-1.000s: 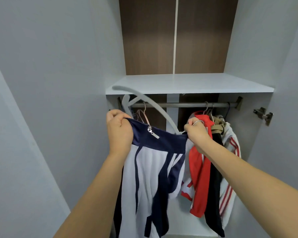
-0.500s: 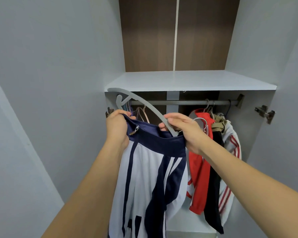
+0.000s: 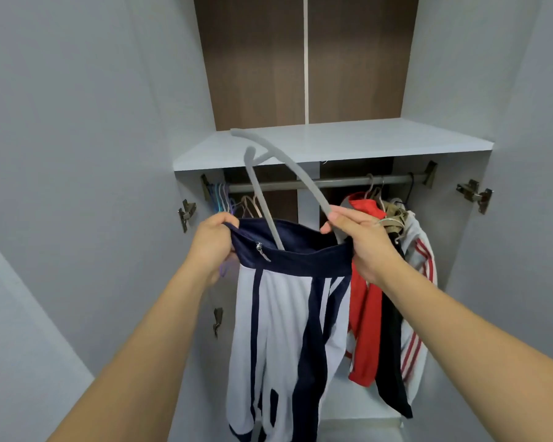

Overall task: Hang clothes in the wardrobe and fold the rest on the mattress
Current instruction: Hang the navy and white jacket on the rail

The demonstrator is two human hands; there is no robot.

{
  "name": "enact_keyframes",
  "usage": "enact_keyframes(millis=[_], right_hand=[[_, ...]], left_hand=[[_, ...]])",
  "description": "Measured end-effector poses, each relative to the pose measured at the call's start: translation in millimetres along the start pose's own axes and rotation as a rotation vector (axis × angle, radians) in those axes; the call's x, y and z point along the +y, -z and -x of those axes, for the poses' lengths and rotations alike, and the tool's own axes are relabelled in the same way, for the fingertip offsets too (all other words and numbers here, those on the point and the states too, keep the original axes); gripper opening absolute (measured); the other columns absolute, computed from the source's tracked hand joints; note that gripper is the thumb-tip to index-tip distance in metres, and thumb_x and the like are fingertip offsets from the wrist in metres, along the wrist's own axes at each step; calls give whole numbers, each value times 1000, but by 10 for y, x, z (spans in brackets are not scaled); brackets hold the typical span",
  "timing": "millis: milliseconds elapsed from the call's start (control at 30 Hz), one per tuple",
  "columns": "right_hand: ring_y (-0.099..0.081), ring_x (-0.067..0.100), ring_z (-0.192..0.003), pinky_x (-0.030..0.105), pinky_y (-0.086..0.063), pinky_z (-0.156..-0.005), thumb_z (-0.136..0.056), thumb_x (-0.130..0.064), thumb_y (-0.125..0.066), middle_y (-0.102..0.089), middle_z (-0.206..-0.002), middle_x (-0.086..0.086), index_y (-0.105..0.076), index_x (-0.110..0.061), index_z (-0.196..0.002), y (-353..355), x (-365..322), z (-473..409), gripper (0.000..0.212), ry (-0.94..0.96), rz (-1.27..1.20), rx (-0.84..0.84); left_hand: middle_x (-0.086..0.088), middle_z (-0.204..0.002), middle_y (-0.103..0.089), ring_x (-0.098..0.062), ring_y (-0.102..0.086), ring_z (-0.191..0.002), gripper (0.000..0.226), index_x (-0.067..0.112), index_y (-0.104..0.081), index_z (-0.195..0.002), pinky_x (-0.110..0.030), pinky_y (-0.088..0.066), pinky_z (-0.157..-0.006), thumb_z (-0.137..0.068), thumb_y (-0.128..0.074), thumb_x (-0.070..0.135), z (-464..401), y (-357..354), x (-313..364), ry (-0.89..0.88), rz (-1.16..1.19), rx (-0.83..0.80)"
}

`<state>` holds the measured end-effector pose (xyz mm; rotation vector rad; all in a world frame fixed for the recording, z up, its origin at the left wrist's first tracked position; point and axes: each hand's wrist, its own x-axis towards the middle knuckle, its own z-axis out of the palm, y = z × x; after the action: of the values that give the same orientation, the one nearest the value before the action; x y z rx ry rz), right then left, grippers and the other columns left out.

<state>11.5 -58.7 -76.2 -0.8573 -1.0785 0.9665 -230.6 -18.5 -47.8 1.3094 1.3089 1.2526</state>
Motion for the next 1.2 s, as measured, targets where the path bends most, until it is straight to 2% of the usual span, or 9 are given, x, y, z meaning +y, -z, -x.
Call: enact_keyframes(millis=[100,200,333,500,667,767,900,1067,1200], right_hand=[[-71,12,-90,26,-57,-80,-89,-21,-70,-76,-97,4,-78,-23,-102,16,172,122,16,-59,-105,145],[-69,15,-105,28,-53,-93,-84,-18,-74,-74,-109,1,-76,-27,-107,-95,381,354,25,-136,98,-22],[-59,23,-77,32,-48,-69,-88,6,-57,-66,-82,10,-71,-19,-80,-210,266,331,29,-215,450,-150],[-43,11,-56,19,-34,-51,-90,7,-46,-47,-44,-12,-57,-16,-59,-217,-53,143,40,-217,328,107],[-45,12,-57,19,-36,-46,-84,2,-46,-48,-45,-12,-56,-21,-53,-299,-277,38,40,-198,293,160],[-35,14,-48,20,-28,-45,-75,4,-39,-38,-45,-5,-48,-20,-48,-402,-393,-20,37,-210,149,202],[-23,16,-48,23,-19,-48,-78,7,-32,-28,-52,0,-36,-14,-57,-451,-451,-53,30,-288,20,257],[-25,18,-55,28,-22,-55,-78,5,-34,-28,-62,7,-35,-13,-59,-519,-502,-117,26,-381,182,221],[-45,18,-55,26,-38,-56,-83,-9,-50,-50,-63,1,-59,-20,-64,-522,-478,-109,24,-320,122,128]], left_hand=[[2,-52,-58,-9,-52,-40,47,19,-57,-61,-17,-41,-41,-81,-27,-10,80,-179,53,31,162,-10],[-3,-58,-56,-17,-50,-47,46,22,-57,-54,-21,-37,-46,-77,-30,-8,146,-382,94,59,257,-47],[-5,-63,-40,-18,-37,-51,23,15,-33,-66,-24,-34,-47,-82,-39,0,162,-458,104,193,261,8],[-2,-59,-40,-28,-37,-63,16,17,-43,-57,-27,-34,-56,-61,-40,2,128,-379,124,157,116,54],[-18,-83,-56,-31,-55,-71,19,4,-56,-91,-34,-46,-57,-73,-48,4,66,-372,199,200,-87,-31],[-7,-85,-51,-18,-51,-68,28,19,-42,-111,-30,-43,-58,-90,-47,0,133,-334,39,-2,-15,-15],[-1,-74,-45,-16,-41,-61,7,20,-40,-92,-31,-36,-56,-96,-45,16,353,-273,-252,-74,-119,233],[0,-86,-64,-10,-57,-66,17,21,-55,-91,-22,-40,-57,-99,-52,36,449,-478,-560,100,-266,-298],[6,-77,-59,0,-55,-60,15,28,-44,-103,-14,-41,-50,-98,-54,37,269,-608,-682,-32,-222,-202]])
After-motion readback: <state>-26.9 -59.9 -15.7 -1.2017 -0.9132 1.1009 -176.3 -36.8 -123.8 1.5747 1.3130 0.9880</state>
